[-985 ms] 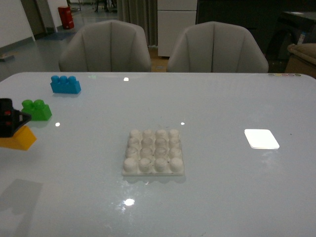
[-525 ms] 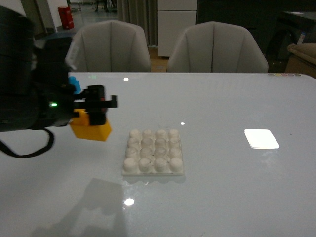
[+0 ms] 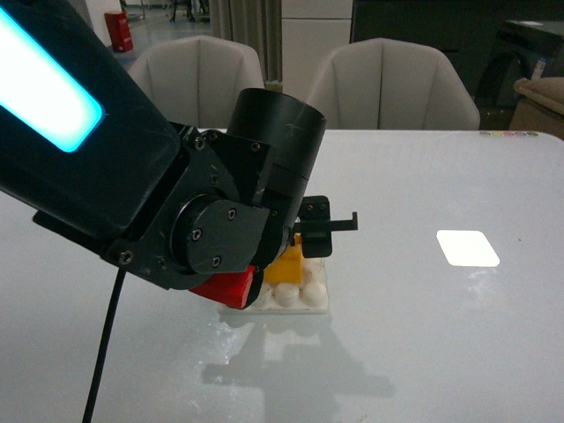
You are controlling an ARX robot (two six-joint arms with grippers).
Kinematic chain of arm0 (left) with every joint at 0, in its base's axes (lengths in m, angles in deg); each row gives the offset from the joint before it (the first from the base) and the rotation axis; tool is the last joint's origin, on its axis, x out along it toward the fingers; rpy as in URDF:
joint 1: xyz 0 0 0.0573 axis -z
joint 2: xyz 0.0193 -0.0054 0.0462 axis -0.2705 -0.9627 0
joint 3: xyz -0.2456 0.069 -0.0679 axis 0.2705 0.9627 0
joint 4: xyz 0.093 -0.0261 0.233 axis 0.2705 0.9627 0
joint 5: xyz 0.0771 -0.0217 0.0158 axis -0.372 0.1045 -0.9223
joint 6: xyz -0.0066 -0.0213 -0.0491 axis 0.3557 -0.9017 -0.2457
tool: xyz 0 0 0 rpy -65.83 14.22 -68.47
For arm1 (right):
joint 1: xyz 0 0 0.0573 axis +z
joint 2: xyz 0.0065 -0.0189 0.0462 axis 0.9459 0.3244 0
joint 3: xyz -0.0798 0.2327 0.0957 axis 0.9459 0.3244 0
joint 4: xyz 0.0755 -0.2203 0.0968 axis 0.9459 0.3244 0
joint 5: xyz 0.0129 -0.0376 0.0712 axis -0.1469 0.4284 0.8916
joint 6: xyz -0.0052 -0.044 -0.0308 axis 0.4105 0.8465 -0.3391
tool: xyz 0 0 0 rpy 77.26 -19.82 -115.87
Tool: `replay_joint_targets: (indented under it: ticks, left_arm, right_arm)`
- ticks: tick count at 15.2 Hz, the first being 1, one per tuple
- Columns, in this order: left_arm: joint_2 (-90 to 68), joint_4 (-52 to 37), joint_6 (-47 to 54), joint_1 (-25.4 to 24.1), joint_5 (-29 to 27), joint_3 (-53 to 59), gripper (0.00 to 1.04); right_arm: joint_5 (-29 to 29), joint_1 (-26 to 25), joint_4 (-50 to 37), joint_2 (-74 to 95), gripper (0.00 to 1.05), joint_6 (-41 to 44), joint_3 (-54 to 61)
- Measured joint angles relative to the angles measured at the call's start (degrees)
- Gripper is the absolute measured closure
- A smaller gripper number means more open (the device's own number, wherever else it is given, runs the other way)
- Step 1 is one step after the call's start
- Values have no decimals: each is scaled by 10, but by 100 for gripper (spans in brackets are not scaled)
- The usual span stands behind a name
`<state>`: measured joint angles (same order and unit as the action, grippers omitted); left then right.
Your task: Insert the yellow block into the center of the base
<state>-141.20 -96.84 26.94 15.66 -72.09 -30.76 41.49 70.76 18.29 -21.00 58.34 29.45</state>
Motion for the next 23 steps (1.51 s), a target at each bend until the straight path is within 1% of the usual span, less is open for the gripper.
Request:
replay_joint_targets:
  ticks: [6,11,13,14,17,18,19,21,22,23]
  left_arm:
    - [-27,14,-3,0,-16,-43,48]
    - [-2,28,-37,3,-30,-7,48]
    - [-4,33,-46,-2,-23,-10,48]
    - [-16,41,-47,-5,-24,-26,48]
    - [-26,32,-43,-3,-30,-26,48]
    - [-26,21,-41,-1,-33,-21,45]
    - [-26,9,-36,0,-33,-16,36]
    - [-20,-15,-17,-2,-33,-11,10]
    - [-10,-23,-9,-5,-32,-11,5]
    - [4,-33,-2,-8,-27,-11,7]
  right_arm:
    - [0,0,0,0,6,0,0]
    - [0,0,0,0,6,0,0]
    - [0,0,0,0,6,0,0]
    - [0,0,0,0,6,0,0]
    - [0,0,0,0,6,0,0]
    - [0,0,0,0,6,0,0]
    - [0,0,0,0,6,0,0]
    - [0,0,0,0,6,0,0]
    - [0,0,0,0,6,0,0]
    - [0,0,0,0,6,0,0]
